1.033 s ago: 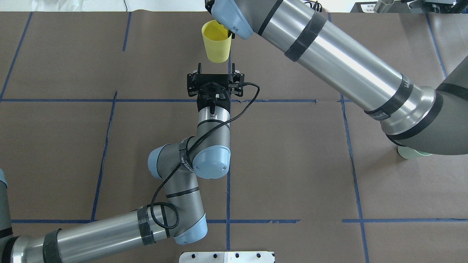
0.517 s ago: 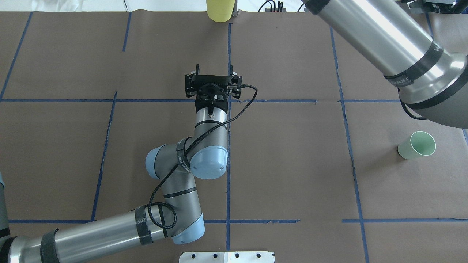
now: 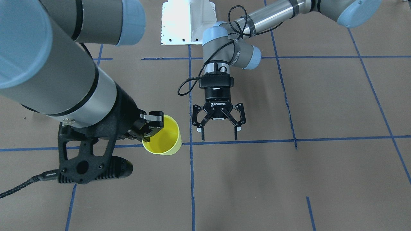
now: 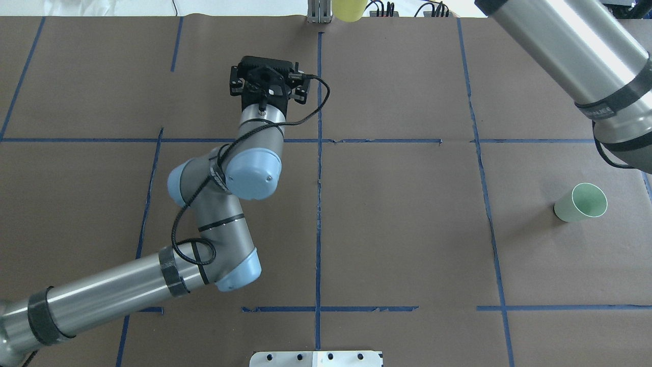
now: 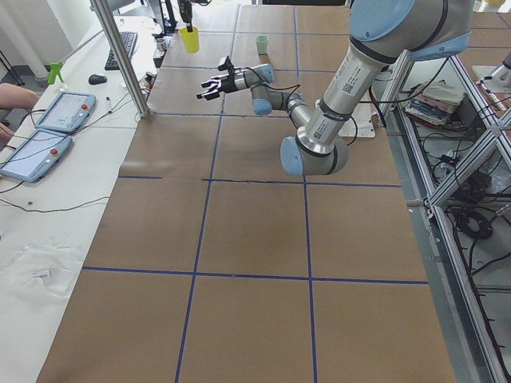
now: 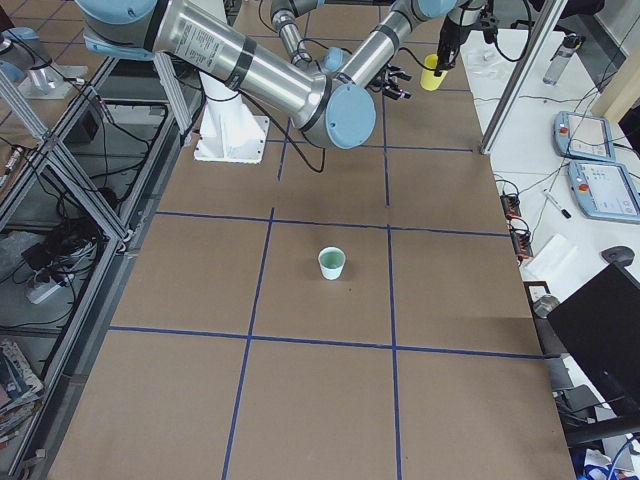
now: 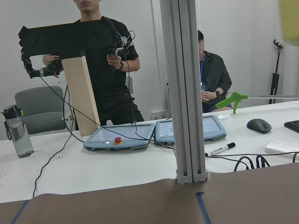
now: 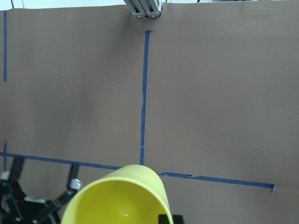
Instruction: Transfer and stack yellow cup on green cup
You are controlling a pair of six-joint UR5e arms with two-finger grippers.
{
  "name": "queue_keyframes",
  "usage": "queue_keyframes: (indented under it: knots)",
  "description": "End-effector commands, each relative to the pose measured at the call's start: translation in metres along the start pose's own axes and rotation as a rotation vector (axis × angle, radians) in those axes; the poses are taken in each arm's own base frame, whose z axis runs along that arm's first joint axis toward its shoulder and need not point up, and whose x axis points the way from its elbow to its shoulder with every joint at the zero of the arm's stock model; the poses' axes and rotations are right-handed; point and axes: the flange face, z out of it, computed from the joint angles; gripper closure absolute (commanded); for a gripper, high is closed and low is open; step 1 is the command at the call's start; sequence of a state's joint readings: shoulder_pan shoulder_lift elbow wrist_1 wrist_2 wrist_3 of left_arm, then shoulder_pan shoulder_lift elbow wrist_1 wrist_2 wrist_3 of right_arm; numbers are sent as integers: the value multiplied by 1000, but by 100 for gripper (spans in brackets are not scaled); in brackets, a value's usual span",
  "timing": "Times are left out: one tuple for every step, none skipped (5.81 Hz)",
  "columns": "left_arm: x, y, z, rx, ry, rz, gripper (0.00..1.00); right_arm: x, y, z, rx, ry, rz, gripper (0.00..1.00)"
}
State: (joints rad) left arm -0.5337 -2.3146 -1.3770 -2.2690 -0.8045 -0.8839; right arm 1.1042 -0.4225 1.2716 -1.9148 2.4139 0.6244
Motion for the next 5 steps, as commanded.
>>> queue_keyframes:
  knots:
    - [-86,-33,52,-124,25,112,0,67,23,11,17,5,-58,100]
    - [-128,-41,69,-217,65,112,0,109,52,18,32,8,-72,100]
    - [-180,-56,85,-360,90,178,0,154,74,17,49,16,-167,100]
    - [-222,-76,98,-509,85,243,0,191,91,18,53,25,-181,100]
    - [-251,-80,105,-633,80,232,0,227,110,11,68,29,-155,100]
